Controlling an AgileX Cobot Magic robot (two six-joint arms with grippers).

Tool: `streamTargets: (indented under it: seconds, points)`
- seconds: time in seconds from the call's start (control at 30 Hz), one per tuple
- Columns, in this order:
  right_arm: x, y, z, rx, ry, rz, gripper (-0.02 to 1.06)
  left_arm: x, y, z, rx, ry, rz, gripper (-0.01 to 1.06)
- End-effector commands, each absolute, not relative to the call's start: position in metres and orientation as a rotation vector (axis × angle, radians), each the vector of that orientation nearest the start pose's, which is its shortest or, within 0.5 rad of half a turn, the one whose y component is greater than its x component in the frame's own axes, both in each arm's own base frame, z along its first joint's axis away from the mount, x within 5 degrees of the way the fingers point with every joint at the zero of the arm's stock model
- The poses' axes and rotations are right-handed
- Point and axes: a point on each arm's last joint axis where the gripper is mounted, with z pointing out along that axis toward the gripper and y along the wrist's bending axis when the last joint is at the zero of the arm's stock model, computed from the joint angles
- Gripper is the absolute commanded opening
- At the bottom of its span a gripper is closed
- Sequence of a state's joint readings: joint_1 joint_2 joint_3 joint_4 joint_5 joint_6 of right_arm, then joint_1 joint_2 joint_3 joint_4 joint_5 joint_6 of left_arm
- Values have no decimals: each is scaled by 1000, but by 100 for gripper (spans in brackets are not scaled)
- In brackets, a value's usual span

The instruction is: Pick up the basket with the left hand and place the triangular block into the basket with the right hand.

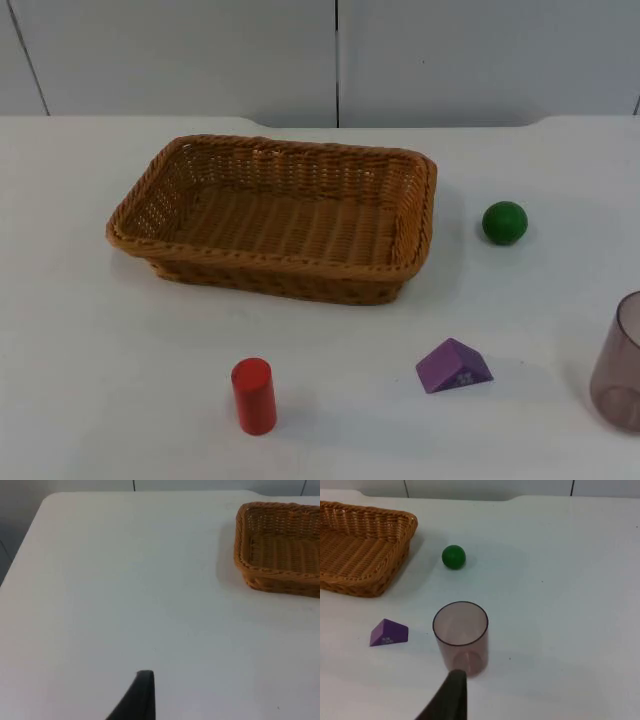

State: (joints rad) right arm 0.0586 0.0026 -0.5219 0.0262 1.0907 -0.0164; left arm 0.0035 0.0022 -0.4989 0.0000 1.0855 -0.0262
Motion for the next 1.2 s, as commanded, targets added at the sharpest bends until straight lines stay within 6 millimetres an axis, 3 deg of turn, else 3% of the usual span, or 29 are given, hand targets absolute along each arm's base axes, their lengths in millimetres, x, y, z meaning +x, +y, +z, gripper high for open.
streamTargets:
  seconds: [0.0,0.2,0.4,0.53,0.87,1.17]
  points:
    - [-9,2,285,-72,2026,62,105,-5,-3,275,-31,2059,-59,105]
    - [-12,2,301,-72,1998,62,105,0,-6,284,-34,2065,-116,105]
    - [12,3,326,-71,2039,59,105,24,-7,303,-43,2115,-128,105]
    - [37,4,339,-69,2068,59,105,53,-7,318,-52,2202,-132,105]
    - [96,7,333,-68,2212,56,105,103,-7,326,-70,2283,-135,105]
    - [121,8,324,-67,2275,55,105,149,-6,318,-65,2357,-123,105]
